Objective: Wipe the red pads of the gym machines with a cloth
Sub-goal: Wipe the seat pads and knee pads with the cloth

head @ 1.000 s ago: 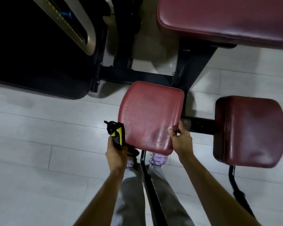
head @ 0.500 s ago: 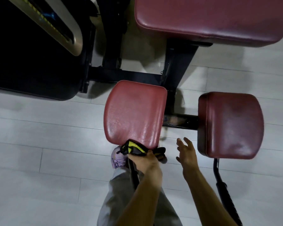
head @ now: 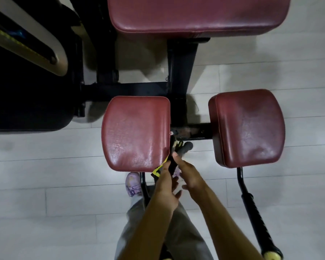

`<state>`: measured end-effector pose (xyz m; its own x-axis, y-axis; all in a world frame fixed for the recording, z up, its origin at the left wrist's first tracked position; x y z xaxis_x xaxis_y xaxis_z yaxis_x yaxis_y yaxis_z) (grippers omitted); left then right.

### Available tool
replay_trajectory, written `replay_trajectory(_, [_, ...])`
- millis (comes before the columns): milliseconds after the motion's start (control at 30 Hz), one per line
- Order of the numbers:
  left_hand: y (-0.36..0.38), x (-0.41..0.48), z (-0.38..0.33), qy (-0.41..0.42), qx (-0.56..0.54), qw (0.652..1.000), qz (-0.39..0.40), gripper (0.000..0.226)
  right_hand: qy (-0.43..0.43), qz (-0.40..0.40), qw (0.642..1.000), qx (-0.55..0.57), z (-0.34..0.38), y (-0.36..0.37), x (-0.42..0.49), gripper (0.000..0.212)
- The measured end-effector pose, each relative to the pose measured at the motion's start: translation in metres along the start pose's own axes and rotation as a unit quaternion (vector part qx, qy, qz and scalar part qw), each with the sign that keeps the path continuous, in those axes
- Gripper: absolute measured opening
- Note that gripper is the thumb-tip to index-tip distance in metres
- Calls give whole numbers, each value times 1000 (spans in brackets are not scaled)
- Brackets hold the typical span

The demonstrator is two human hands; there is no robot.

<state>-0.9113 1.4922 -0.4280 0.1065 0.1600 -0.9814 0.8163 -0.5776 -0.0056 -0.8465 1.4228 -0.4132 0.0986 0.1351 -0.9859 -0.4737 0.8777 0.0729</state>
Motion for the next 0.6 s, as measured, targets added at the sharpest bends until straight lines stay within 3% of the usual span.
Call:
replay_trajectory(167, [-51,-5,-21,40,173,983,33,31,-40,-123,991,45,-8,29,38,44])
replay_trajectory(267, [-76,-10,-54,163,248,955,17,11,-54,-182,980,62,-11,45,45,32])
replay_trajectory(333, [-86,-16,-78,274,337,901,-17,10,-72,-246,965,49,2,50,41,18])
replay_trajectory(433, [-99,-12,-100,367,456,810,-31,12,-127,-298,946,8,39,47,44,11])
replay_trajectory(600, [-110,3,-122,426,462,776,-58,19,-276,-339,898,-43,125,39,63,19])
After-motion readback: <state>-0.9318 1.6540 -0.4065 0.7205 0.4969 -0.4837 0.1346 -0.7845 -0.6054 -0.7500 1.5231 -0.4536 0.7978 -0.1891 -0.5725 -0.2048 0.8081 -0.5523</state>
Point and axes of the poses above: each hand's wrist, its own x-axis towards the middle knuckle, its own y-axis out of the palm, z = x × y, the point moved 2 cm from there along x, towards the middle knuckle, and after that the axes turned 9 degrees about y, right-handed, at the moved point
